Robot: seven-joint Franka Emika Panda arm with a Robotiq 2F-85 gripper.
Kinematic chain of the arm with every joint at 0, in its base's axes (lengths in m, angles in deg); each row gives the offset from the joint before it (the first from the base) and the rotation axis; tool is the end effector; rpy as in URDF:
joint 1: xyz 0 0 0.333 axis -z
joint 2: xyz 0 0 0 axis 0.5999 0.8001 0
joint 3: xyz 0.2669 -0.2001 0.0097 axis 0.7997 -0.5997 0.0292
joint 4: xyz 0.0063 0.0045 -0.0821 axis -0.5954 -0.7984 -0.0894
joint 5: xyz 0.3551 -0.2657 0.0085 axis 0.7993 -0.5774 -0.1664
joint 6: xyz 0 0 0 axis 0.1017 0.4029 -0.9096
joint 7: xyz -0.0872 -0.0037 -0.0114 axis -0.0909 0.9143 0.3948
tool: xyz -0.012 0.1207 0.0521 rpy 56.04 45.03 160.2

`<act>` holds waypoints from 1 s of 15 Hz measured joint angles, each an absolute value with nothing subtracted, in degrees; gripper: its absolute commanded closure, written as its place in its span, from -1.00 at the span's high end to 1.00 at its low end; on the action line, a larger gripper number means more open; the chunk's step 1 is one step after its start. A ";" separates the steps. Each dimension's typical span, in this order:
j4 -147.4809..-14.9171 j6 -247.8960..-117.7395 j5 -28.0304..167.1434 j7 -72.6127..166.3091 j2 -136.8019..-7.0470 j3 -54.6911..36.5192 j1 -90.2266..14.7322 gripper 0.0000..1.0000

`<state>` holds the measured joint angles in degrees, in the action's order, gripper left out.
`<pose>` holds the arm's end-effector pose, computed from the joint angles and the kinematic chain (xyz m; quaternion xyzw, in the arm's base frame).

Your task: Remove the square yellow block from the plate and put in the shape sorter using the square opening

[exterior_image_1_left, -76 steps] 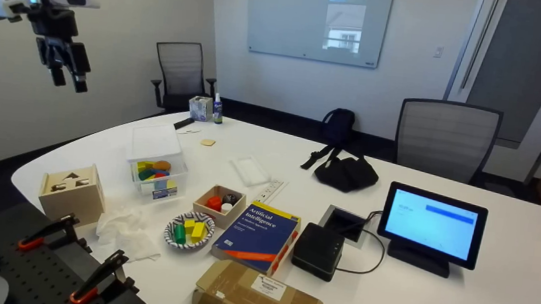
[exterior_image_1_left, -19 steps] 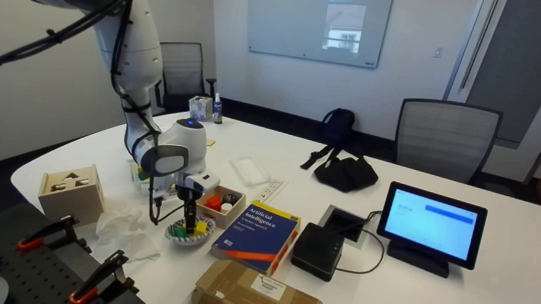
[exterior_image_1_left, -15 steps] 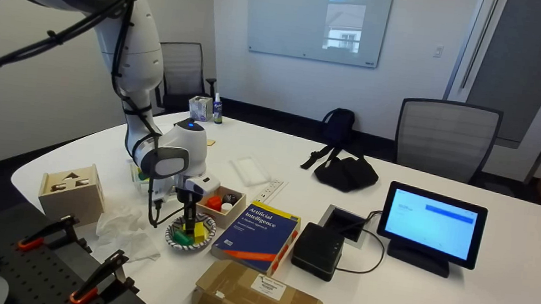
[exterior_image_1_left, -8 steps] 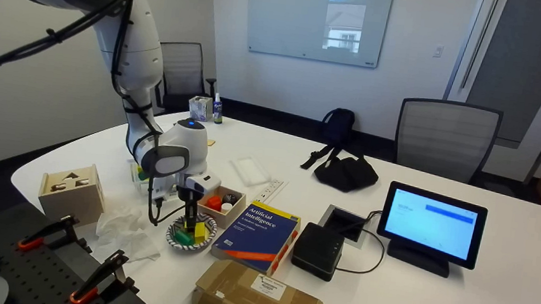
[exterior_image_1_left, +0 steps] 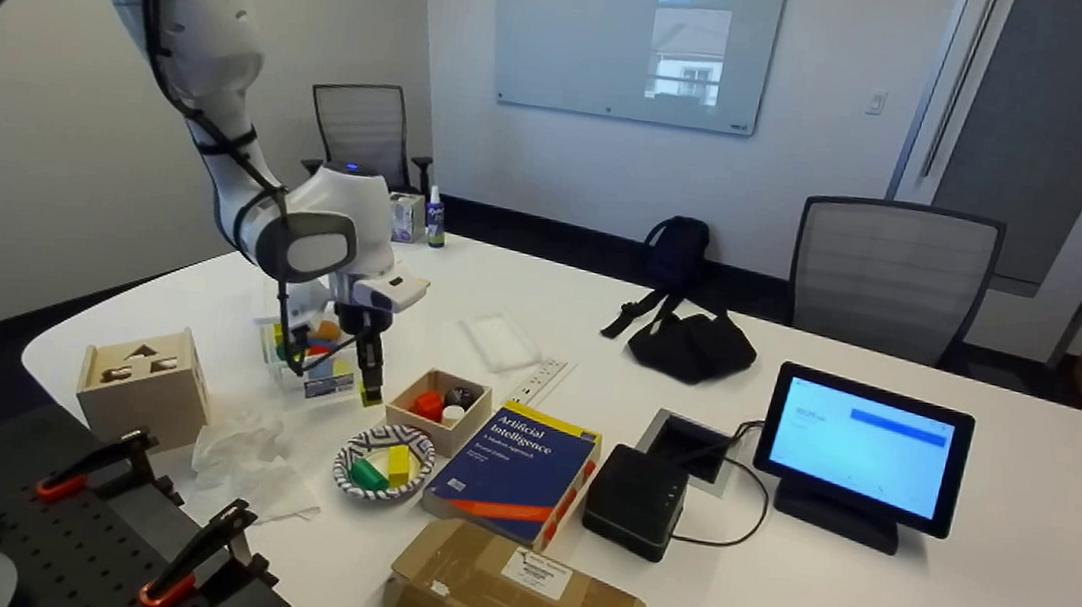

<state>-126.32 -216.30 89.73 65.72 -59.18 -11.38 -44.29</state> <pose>0.5047 -0.0150 0.0508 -0.9446 0.3279 -0.0146 0.0101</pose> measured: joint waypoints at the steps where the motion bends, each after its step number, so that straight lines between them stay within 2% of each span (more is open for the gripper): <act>1: -127.95 -215.61 88.89 66.37 -61.77 -11.63 -45.82 -0.82; 7: -136.64 -213.74 78.08 75.80 -74.82 -11.04 -58.20 -0.82; 15: -137.70 -206.06 74.63 82.13 -81.71 6.87 -62.44 -0.82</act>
<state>-137.70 -206.06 74.63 82.13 -81.71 6.87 -62.44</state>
